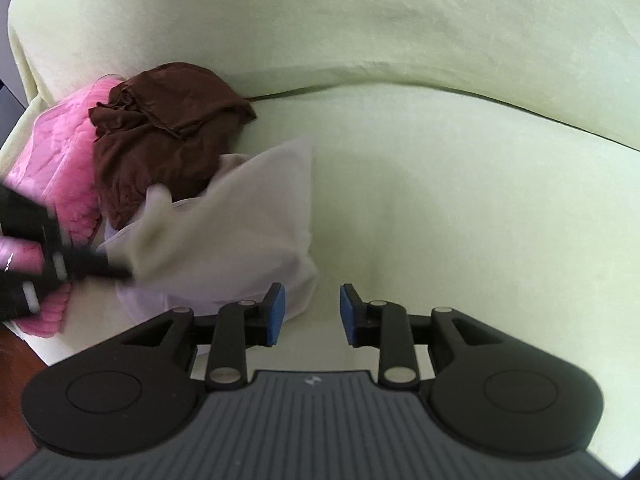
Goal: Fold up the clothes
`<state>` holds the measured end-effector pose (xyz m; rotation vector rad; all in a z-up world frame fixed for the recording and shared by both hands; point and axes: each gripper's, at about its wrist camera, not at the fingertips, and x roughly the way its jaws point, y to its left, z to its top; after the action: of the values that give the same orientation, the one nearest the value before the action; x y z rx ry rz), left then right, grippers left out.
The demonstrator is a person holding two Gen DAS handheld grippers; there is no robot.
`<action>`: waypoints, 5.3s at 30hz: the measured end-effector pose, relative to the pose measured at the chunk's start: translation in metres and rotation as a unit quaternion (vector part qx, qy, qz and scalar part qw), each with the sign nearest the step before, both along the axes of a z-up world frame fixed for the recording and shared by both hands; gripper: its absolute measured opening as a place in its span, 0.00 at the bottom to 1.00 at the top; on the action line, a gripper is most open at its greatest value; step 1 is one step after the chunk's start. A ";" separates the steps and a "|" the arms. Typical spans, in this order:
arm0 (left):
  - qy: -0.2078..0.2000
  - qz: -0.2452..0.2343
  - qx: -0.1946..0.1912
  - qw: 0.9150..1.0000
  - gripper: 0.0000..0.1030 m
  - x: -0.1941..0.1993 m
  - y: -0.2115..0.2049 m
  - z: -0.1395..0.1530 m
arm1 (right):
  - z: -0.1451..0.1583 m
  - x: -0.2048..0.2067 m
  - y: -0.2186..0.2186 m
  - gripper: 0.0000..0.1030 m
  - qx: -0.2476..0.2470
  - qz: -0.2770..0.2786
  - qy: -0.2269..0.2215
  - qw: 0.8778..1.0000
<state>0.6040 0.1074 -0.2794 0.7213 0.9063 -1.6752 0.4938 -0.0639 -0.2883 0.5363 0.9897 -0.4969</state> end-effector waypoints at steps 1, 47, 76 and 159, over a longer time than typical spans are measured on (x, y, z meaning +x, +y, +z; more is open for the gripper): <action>0.002 -0.008 0.007 1.000 0.42 0.000 0.008 -0.004 | 0.000 0.003 -0.002 0.27 0.003 0.009 -0.004 1.000; -0.055 -0.049 0.022 0.997 0.51 0.017 -0.011 -0.052 | -0.040 -0.101 -0.012 0.00 0.064 -0.144 0.156 0.975; -0.100 -0.267 -0.065 0.956 0.00 -0.092 -0.138 -0.060 | -0.125 -0.079 0.105 0.56 -0.082 -0.120 0.160 0.976; -0.156 0.164 -0.082 0.970 0.00 -0.288 -0.488 -0.025 | -0.026 -0.390 -0.491 0.00 -0.161 0.103 -0.028 0.981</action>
<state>0.3164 -0.3802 -0.3044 0.6590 0.6169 -1.2814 0.1041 -0.5548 -0.3144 0.1554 0.8771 -0.4423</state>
